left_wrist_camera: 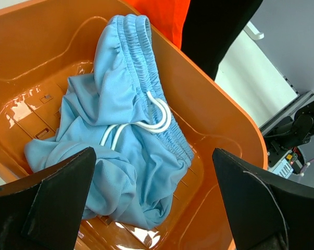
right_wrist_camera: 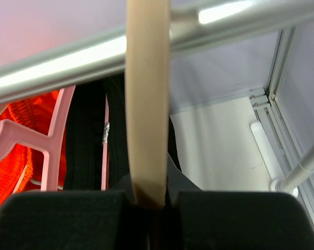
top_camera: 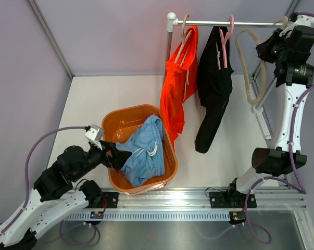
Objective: Remove the shorts from the hanger
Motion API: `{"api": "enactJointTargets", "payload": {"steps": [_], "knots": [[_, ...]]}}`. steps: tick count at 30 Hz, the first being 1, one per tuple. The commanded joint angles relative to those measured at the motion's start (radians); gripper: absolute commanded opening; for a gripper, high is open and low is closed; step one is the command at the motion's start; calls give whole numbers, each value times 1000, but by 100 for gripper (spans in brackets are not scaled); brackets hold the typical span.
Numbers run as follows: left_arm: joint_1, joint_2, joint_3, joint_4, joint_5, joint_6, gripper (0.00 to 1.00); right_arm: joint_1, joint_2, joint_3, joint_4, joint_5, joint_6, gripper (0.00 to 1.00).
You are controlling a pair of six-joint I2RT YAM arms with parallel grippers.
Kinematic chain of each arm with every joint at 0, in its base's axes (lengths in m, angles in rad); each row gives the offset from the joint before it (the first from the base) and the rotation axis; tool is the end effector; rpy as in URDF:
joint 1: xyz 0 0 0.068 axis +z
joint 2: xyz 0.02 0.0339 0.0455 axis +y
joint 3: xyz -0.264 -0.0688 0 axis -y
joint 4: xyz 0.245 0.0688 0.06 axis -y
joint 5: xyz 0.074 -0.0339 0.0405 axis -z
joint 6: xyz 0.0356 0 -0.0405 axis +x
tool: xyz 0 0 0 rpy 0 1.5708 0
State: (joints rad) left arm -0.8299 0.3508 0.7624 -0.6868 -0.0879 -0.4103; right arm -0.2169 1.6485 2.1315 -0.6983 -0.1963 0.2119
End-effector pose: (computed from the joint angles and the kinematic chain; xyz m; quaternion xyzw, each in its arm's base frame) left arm 0.0549 -0.0554 0.3275 0.1400 0.7847 -0.3218 0.5110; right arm 0.3296 -0.0655 0.5204 0.1049 0.7706 0.0748 0.6242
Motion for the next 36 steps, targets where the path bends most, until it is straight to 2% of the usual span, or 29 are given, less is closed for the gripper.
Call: {"api": "enactJointTargets", "payload": {"steps": [1,21,28,31,32,36], "knots": [[2,-3,-11,29,40,24,99,-2,-9,8,102,-31,-39,0],[2,-36,-21,47,82,34,99,-2,97,-10,115,20,-95,0],[2,-32,-21,46,82,34,99,-2,60,-62,121,115,-45,0],[2,-26,-21,46,80,31,99,-2,19,-90,128,130,3,18],[2,-27,-21,44,80,33,99,-2,-2,-99,125,130,26,28],[2,-21,-23,46,76,31,99,-2,-75,-134,115,158,58,43]]}}
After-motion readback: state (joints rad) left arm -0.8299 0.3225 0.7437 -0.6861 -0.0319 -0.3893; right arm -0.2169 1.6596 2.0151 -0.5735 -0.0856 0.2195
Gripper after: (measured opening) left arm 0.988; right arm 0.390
